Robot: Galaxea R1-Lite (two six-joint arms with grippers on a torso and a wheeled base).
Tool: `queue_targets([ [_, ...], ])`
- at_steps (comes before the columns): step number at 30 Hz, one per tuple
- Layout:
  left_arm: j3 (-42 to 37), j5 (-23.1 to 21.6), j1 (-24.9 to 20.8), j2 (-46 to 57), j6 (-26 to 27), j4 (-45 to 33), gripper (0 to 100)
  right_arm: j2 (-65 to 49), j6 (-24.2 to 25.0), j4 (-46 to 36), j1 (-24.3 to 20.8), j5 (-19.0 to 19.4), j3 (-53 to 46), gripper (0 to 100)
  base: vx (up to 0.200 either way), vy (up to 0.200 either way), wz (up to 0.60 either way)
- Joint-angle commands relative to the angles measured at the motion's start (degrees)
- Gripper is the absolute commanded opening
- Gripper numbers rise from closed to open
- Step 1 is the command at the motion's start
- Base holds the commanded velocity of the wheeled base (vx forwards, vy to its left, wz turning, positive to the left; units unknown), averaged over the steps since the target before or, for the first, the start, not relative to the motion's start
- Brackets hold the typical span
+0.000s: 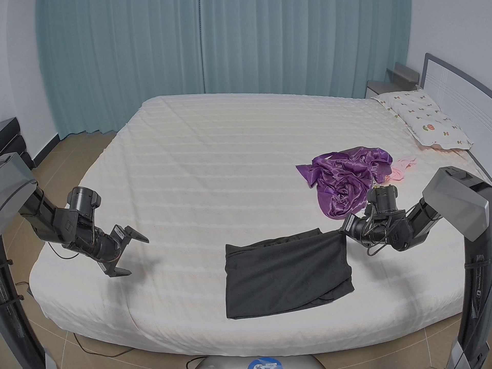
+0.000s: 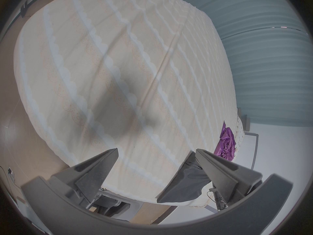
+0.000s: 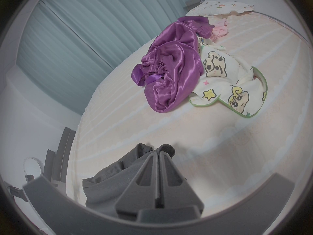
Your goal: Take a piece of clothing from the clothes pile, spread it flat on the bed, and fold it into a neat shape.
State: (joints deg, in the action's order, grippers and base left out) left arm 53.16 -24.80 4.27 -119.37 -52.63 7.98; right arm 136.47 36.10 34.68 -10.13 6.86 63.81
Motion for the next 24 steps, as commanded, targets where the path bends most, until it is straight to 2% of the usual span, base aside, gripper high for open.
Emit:
queue_targets([
  [1, 0.0, 0.0, 0.0, 0.0, 0.0, 0.0, 100, 0.8, 0.0, -0.1, -0.1, 0.2, 0.0, 0, 0.000, 0.000, 0.00],
  [2, 0.1, 0.0, 0.0, 0.0, 0.0, 0.0, 100, 1.4, 0.0, 0.0, -0.4, 0.2, 0.0, 100, 0.000, 0.000, 0.00],
  [7, 0.0, 0.0, 0.0, 0.0, 0.0, 0.0, 100, 0.1, 0.1, 1.8, -0.1, -0.1, -1.0, 100, 0.000, 0.000, 0.00],
  [12, 0.1, 0.0, 0.0, 0.0, 0.0, 0.0, 100, -4.9, -0.4, 5.0, 0.9, 2.1, -8.0, 100, 0.000, 0.000, 0.00],
  [13, 0.1, 0.0, 0.0, 0.0, 0.0, 0.0, 100, -6.7, -0.9, 7.5, 0.9, 4.7, -13.1, 100, 0.000, 0.000, 0.00],
  [15, 0.1, 0.0, 0.0, 0.0, 0.0, 0.0, 100, -7.0, -0.9, 8.7, 0.9, 5.6, -14.8, 100, 0.000, 0.000, 0.00],
  [17, 0.0, 0.0, 0.0, 0.0, 0.0, 0.0, 100, -7.5, -2.1, 15.3, 0.6, 8.7, -21.4, 100, 0.000, 0.000, 0.00],
  [21, 0.1, 0.0, 0.0, 0.0, -0.1, 0.0, 100, -6.2, -5.6, 23.8, -0.1, 11.6, -27.2, 100, 0.000, 0.000, 0.00],
  [24, 0.1, 0.0, 0.0, 0.0, -0.1, 0.0, 100, -5.1, -6.4, 25.5, -0.5, 12.4, -28.3, 100, 0.000, 0.000, 0.00],
])
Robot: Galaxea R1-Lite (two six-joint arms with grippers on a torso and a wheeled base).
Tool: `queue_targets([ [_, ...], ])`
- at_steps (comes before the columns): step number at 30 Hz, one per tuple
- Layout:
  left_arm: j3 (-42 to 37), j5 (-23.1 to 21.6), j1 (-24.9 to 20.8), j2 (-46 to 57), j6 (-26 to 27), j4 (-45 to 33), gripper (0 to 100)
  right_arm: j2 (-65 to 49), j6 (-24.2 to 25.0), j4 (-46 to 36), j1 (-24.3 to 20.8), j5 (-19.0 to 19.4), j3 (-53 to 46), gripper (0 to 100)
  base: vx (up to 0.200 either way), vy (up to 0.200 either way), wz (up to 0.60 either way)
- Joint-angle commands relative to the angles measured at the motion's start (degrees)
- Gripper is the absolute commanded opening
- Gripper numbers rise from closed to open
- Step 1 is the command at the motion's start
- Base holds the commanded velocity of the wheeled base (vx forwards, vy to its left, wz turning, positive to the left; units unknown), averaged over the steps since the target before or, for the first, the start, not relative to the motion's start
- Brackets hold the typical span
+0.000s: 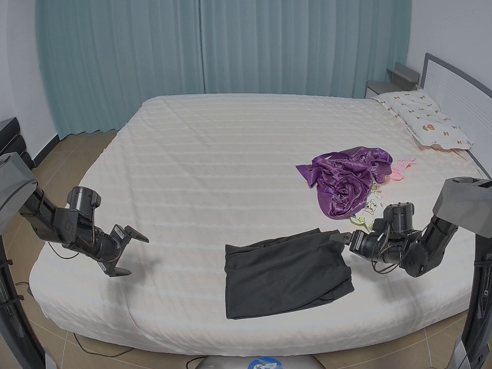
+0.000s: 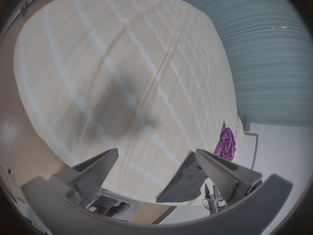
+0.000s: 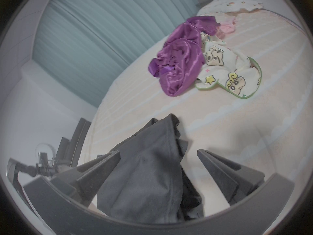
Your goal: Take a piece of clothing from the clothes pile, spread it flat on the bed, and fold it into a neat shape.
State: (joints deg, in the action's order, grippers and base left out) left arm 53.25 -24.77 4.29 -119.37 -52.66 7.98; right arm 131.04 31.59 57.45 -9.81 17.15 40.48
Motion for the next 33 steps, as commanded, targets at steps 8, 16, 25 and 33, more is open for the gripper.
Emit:
queue_targets([
  [8, 0.0, 0.0, 0.0, 0.0, -0.1, 0.0, 100, 3.1, -4.1, 3.1, -3.1, 2.0, -4.4, 100, 0.000, 0.000, 0.00],
  [16, 0.0, 0.0, 0.0, 0.0, -0.1, 0.0, 100, 1.4, -8.6, 3.1, -2.8, 2.2, -8.6, 0, 0.000, 0.000, 0.00],
  [25, 0.0, 0.0, 0.0, 0.0, -0.1, 0.0, 100, -1.3, -9.3, 9.5, -2.5, 2.5, -14.3, 0, 0.000, 0.000, 0.00],
  [33, 0.0, 0.0, 0.0, 0.0, -0.1, 0.0, 100, -4.6, -9.3, 10.0, -1.9, 5.2, -16.8, 0, 0.000, 0.000, 0.00],
])
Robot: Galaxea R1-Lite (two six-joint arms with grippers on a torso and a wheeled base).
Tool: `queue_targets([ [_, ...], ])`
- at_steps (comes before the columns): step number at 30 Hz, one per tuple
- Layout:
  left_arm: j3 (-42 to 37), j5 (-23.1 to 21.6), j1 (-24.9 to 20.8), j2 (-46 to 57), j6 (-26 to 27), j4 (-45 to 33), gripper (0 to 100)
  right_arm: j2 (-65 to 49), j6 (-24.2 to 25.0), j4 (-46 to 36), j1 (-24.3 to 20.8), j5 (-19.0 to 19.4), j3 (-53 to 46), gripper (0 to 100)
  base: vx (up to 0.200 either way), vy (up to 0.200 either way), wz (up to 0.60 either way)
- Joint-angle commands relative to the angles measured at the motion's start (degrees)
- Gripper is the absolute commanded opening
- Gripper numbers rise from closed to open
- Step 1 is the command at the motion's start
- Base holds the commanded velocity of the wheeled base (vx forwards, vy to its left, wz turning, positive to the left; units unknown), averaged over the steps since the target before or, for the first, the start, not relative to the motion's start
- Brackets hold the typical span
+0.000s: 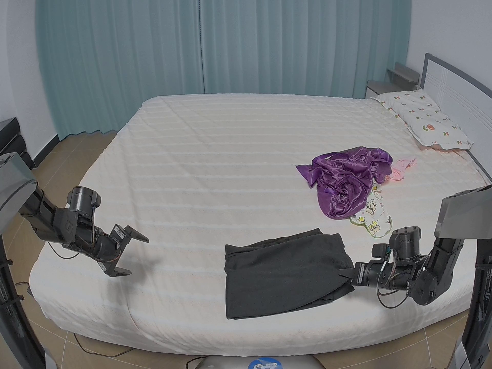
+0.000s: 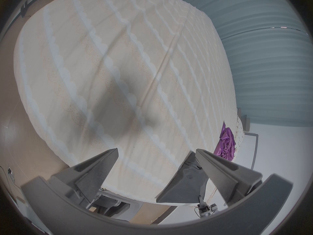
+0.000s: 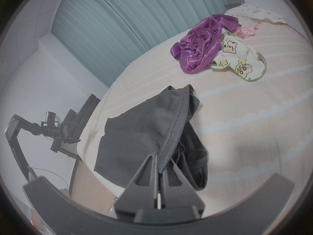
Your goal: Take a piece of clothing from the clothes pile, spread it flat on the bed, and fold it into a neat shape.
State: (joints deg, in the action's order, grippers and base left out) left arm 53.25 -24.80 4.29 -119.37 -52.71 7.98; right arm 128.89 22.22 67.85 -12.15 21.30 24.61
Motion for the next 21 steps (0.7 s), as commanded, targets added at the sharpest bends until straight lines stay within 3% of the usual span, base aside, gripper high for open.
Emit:
queue_targets([
  [1, 0.0, 0.0, 0.0, 0.0, 0.0, 0.0, 100, -2.6, 0.0, -0.5, 0.6, 1.1, -0.9, 0, 0.000, 0.000, 0.00],
  [10, 0.0, 0.0, 0.0, 0.0, 0.0, 0.0, 100, -6.2, -0.1, -3.6, 1.5, 2.3, -0.9, 0, 0.000, 0.000, 0.00],
  [11, -0.1, 0.0, 0.0, 0.0, 0.0, 0.0, 100, -6.2, -0.1, -3.6, 1.5, 2.3, -0.9, 100, 0.000, 0.000, 0.00],
  [21, -0.1, -0.1, 0.0, 0.0, 0.0, 0.0, 100, -9.0, -0.2, -5.5, 2.2, 3.3, -1.1, 100, 0.000, 0.000, 0.00],
])
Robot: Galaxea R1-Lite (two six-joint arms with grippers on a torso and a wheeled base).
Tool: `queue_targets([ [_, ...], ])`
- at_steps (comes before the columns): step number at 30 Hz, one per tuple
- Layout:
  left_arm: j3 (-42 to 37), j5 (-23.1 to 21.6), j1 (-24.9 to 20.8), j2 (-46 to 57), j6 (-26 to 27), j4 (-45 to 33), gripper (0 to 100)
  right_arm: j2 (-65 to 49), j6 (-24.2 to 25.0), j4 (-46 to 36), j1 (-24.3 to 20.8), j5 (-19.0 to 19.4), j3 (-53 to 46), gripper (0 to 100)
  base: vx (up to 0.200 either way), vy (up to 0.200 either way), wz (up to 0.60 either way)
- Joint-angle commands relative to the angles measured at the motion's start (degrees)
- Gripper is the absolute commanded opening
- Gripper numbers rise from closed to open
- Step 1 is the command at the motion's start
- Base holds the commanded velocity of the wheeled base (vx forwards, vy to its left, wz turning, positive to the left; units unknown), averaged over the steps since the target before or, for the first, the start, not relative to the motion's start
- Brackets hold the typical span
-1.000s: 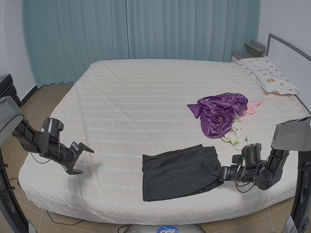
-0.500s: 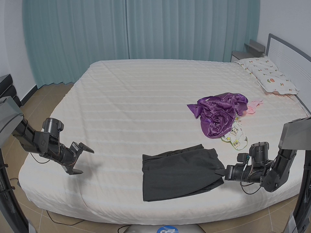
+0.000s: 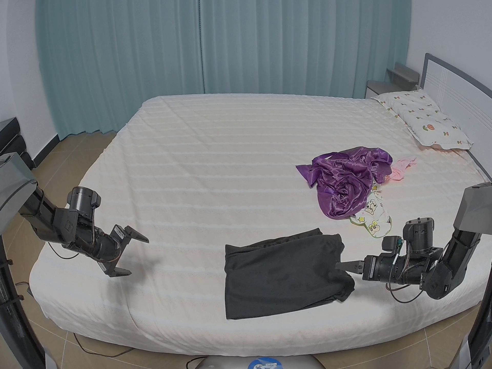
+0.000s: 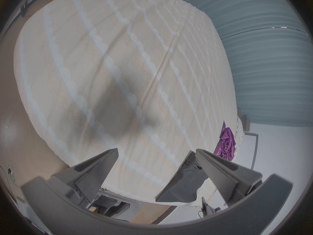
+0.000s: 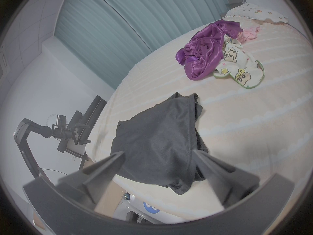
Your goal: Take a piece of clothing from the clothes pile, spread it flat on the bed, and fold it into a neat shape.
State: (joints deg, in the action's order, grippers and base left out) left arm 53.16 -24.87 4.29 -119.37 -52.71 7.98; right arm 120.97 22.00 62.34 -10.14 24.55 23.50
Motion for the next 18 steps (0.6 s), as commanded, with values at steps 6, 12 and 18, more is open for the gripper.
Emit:
queue_targets([
  [6, 0.0, 0.0, 0.0, 0.0, 0.0, 0.0, 100, 2.3, -0.6, 0.3, 0.5, 0.3, -1.5, 100, 0.000, 0.000, 0.00],
  [12, 0.0, 0.0, 0.0, 0.0, 0.0, 0.0, 100, 7.0, -2.5, 0.8, 0.2, 0.5, -2.0, 100, 0.000, 0.000, 0.00],
  [18, 0.1, 0.1, 0.0, 0.0, 0.0, 0.0, 100, 8.8, -4.3, 1.4, -0.1, 1.8, -2.4, 100, 0.000, 0.000, 0.00],
])
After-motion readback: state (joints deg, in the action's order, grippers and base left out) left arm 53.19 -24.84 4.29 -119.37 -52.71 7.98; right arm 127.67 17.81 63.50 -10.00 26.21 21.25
